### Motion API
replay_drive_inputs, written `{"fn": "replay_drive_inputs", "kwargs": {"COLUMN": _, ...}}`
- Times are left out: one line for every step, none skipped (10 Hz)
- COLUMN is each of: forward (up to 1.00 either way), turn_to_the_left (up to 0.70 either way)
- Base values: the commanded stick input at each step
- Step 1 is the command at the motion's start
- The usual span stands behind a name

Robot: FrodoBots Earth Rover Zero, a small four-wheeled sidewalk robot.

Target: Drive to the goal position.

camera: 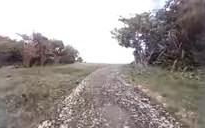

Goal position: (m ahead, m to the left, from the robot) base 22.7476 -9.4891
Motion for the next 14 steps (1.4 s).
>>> {"fn": "replay_drive_inputs", "kwargs": {"forward": 1.0, "turn_to_the_left": 0.0}}
{"fn": "replay_drive_inputs", "kwargs": {"forward": 1.0, "turn_to_the_left": 0.0}}
{"fn": "replay_drive_inputs", "kwargs": {"forward": 1.0, "turn_to_the_left": 0.0}}
{"fn": "replay_drive_inputs", "kwargs": {"forward": 1.0, "turn_to_the_left": 0.0}}
{"fn": "replay_drive_inputs", "kwargs": {"forward": 1.0, "turn_to_the_left": 0.0}}
{"fn": "replay_drive_inputs", "kwargs": {"forward": 1.0, "turn_to_the_left": -0.08}}
{"fn": "replay_drive_inputs", "kwargs": {"forward": 1.0, "turn_to_the_left": -0.19}}
{"fn": "replay_drive_inputs", "kwargs": {"forward": 1.0, "turn_to_the_left": -0.26}}
{"fn": "replay_drive_inputs", "kwargs": {"forward": 1.0, "turn_to_the_left": -0.13}}
{"fn": "replay_drive_inputs", "kwargs": {"forward": 1.0, "turn_to_the_left": 0.0}}
{"fn": "replay_drive_inputs", "kwargs": {"forward": 1.0, "turn_to_the_left": 0.0}}
{"fn": "replay_drive_inputs", "kwargs": {"forward": 1.0, "turn_to_the_left": 0.0}}
{"fn": "replay_drive_inputs", "kwargs": {"forward": 1.0, "turn_to_the_left": 0.0}}
{"fn": "replay_drive_inputs", "kwargs": {"forward": 1.0, "turn_to_the_left": 0.0}}
